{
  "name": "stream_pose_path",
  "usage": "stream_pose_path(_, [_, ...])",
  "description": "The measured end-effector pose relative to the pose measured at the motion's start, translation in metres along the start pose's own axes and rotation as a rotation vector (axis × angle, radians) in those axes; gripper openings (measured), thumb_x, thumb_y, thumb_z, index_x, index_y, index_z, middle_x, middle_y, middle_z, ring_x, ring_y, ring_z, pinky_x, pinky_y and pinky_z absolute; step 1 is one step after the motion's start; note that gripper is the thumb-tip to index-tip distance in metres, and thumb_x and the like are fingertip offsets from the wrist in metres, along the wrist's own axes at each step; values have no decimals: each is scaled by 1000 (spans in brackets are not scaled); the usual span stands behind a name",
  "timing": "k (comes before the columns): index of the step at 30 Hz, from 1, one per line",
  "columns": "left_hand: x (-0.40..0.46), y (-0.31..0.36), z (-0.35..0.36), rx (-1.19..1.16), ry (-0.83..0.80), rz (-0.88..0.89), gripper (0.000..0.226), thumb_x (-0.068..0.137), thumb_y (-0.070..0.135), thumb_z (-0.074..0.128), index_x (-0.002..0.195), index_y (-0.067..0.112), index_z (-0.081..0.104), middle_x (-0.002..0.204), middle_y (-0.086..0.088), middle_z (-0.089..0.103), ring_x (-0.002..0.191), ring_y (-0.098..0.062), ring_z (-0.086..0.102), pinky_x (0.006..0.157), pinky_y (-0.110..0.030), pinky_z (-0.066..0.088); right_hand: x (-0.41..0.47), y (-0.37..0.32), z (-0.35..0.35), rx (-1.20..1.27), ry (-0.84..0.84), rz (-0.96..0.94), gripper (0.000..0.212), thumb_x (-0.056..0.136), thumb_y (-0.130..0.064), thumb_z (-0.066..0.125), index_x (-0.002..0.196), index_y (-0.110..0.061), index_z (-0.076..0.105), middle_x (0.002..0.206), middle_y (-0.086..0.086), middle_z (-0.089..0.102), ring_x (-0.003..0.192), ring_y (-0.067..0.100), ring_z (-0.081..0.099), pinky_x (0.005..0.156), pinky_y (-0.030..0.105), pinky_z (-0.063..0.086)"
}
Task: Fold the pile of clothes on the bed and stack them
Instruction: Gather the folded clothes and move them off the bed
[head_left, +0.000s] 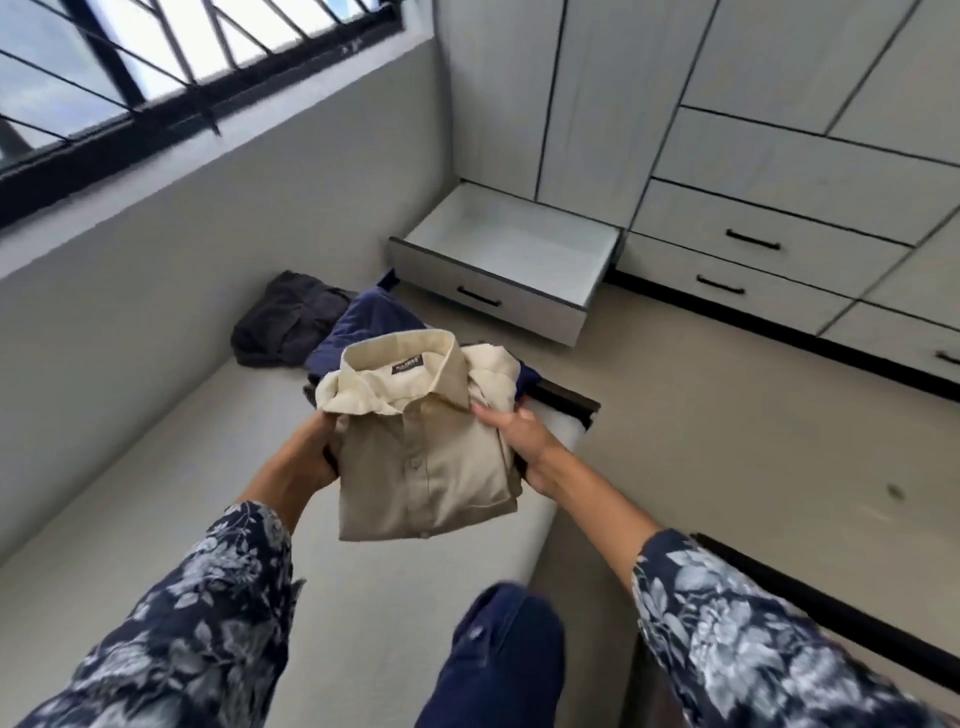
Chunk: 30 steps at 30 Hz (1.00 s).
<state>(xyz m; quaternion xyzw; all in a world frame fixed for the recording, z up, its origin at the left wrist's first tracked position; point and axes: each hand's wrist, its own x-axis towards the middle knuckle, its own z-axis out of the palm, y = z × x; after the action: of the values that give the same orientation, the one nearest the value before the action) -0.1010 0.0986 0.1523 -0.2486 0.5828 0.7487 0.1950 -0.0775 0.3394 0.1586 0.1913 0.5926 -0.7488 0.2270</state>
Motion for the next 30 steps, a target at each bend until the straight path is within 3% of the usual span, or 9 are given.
stream_pose_path(3, [-4, 15, 23, 7, -43, -19, 21, 97, 16, 46, 82, 15, 61, 58, 4, 69, 55, -7, 68, 48, -22, 54, -4, -22, -12, 6, 56, -25, 31, 85, -27, 70, 111, -11, 64, 102, 8, 72, 92, 23, 69, 77, 33, 56])
stream_pose_path(7, [-6, 50, 59, 54, -49, -14, 22, 95, 16, 44, 79, 15, 59, 79, -4, 69, 67, -17, 65, 60, -30, 51, 3, -56, -31, -9, 96, -68, 44, 82, -32, 73, 118, -8, 63, 105, 10, 72, 94, 26, 70, 83, 38, 57])
stream_pose_path(11, [9, 84, 98, 32, -155, 41, 29, 98, 25, 47, 82, 14, 69, 72, -3, 73, 66, -16, 70, 56, -27, 54, 19, -93, -57, 38, 120, -131, 40, 84, -26, 72, 116, -4, 64, 104, 12, 72, 93, 26, 70, 79, 34, 58])
stream_pose_path(14, [42, 97, 115, -11, -210, 92, 23, 93, 21, 55, 109, 10, 67, 110, -12, 70, 97, -20, 69, 76, -31, 58, 39, -117, -81, 47, 116, -131, 34, 85, -25, 71, 113, -5, 67, 104, 12, 72, 94, 27, 70, 79, 33, 57])
stream_pose_path(16, [84, 106, 125, -15, -198, 60, 36, 83, 24, 63, 117, 12, 60, 138, -17, 52, 119, -27, 57, 100, -40, 46, 62, -136, -101, 22, 108, -126, 34, 85, -25, 71, 113, -6, 67, 104, 11, 73, 94, 26, 70, 83, 35, 57])
stream_pose_path(17, [95, 110, 135, -14, -200, 36, 41, 81, 26, 66, 119, 12, 60, 141, -17, 48, 121, -28, 55, 105, -42, 41, 74, -145, -111, 14, 103, -119, 34, 85, -25, 71, 113, -6, 67, 104, 10, 73, 95, 26, 70, 86, 36, 56])
stream_pose_path(21, [145, 118, 204, -72, -142, 22, 27, 93, 26, 55, 110, 7, 61, 110, -16, 63, 101, -27, 61, 94, -37, 47, 134, -201, -165, 14, 114, -91, 36, 82, -22, 73, 114, -6, 67, 105, 11, 72, 97, 26, 69, 90, 38, 54])
stream_pose_path(26, [187, 131, 283, -154, -164, -27, 27, 95, 26, 50, 111, 9, 63, 107, -14, 68, 101, -28, 63, 84, -38, 50, 182, -255, -227, -15, 130, -69, 32, 83, -18, 71, 112, -4, 68, 103, 12, 73, 96, 27, 70, 85, 34, 55])
stream_pose_path(30, [212, 163, 324, -163, -190, 9, 27, 97, 27, 49, 112, 9, 62, 107, -14, 69, 99, -27, 64, 85, -38, 50, 220, -288, -257, -7, 133, -57, 40, 77, -21, 76, 113, -4, 67, 102, 13, 73, 96, 27, 70, 91, 39, 54])
